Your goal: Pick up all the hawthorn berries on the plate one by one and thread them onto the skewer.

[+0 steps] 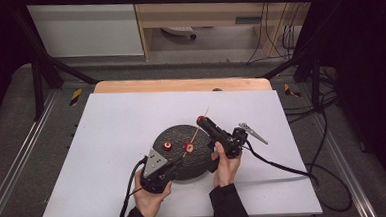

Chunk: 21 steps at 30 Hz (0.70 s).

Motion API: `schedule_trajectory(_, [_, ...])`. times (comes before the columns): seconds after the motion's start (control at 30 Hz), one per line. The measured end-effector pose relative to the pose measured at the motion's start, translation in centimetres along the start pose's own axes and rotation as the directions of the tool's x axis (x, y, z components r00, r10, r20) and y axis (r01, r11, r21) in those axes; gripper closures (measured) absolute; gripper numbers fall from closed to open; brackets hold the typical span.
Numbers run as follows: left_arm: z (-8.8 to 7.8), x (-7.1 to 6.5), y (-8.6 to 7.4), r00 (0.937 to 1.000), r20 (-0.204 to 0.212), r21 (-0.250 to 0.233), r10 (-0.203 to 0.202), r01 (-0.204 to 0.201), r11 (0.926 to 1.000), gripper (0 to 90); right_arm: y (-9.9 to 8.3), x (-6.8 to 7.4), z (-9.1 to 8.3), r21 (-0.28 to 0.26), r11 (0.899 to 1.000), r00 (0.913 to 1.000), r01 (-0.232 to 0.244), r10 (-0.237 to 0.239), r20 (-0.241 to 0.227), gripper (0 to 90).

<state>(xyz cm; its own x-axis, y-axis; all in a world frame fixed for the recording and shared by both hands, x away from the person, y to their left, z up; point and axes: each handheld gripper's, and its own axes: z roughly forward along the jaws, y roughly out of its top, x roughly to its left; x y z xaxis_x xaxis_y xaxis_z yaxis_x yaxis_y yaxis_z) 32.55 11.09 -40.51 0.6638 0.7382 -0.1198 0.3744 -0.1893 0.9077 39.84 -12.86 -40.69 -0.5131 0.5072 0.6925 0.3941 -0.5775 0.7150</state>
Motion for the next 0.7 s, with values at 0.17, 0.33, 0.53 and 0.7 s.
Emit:
schedule_trajectory(0.17, [0.4,0.1,0.4,1.0000,0.008,0.005,0.003,-0.003,1.0000,88.6,-0.5,0.2,-0.4,0.017,1.000,0.9998,0.018,-0.018,0.000,61.8])
schedule_trajectory(0.33, [0.8,0.1,0.8,0.9999,0.015,0.007,0.000,0.000,1.0000,88.6,-0.9,0.3,-0.7,0.035,0.999,0.9994,0.033,-0.033,-0.001,61.8])
schedule_trajectory(0.53, [1.1,0.1,1.0,0.9998,0.018,0.007,0.007,-0.007,1.0000,88.6,-1.3,0.4,-1.0,0.049,0.998,0.9988,0.050,-0.049,-0.005,61.8])
schedule_trajectory(0.7, [1.2,0.2,1.0,0.9996,0.027,0.006,0.002,-0.003,1.0000,88.6,-1.3,0.5,-1.0,0.057,0.997,0.9989,0.046,-0.046,-0.005,61.7])
